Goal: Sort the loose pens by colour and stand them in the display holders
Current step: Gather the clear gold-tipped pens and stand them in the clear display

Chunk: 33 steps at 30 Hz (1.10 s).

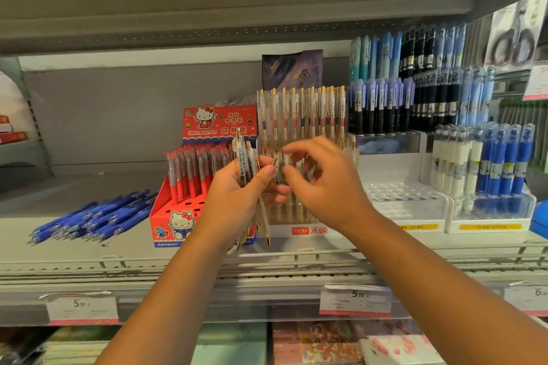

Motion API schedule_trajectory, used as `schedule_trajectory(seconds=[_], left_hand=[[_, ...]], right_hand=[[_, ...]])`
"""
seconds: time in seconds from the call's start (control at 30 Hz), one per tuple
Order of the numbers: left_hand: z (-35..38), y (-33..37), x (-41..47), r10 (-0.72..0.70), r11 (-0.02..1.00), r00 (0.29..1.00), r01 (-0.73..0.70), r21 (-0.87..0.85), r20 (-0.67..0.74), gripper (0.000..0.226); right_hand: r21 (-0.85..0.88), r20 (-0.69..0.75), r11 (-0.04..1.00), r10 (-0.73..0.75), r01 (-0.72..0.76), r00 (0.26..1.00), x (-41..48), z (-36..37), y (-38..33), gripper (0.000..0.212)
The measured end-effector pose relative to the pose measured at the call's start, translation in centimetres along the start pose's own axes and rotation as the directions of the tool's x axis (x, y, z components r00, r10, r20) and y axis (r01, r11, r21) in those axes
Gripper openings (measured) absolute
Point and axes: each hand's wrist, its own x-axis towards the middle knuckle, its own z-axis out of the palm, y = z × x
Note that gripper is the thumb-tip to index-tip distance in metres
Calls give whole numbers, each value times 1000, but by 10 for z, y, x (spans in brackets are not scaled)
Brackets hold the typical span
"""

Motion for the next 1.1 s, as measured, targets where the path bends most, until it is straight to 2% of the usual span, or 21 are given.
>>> schedule_trajectory(seconds=[0.07,0.17,0.33,0.43,0.63,0.73,0.8,0.93,1.0,1.1], left_hand=[[-1,-1,1,33,996,999,-32,86,-3,12],[-1,1,0,30,998,999,-31,47,14,14],[2,2,-1,20,1000,999,-20,7,40,17],[4,0,-1,13,1000,997,-12,-8,74,18],[0,-6,4,-14,1000,999,14,17,47,17],[1,-5,3,-44,993,996,53,-102,84,25],[1,-4,3,-39,993,995,49,-109,93,31],[2,-2,3,-32,998,994,38,-58,108,17],[2,-2,3,-15,1000,995,14,10,104,15],[1,-3,3,-30,999,994,28,22,101,16]], right_hand=[[108,87,993,32,-42,996,-3,4,-6,22],[240,108,959,126,-149,986,-4,6,-8,27],[439,126,869,190,-227,974,-6,6,-9,29],[522,128,800,269,-296,955,-6,7,-6,32],[670,90,644,423,-369,902,0,1,2,24],[767,101,527,463,-366,880,5,-9,8,23],[762,71,547,461,-346,885,9,-17,13,21],[743,-56,614,452,-265,890,14,-35,25,21],[717,-120,652,462,-245,879,15,-39,30,21],[675,-191,701,469,-231,863,15,-40,34,24]])
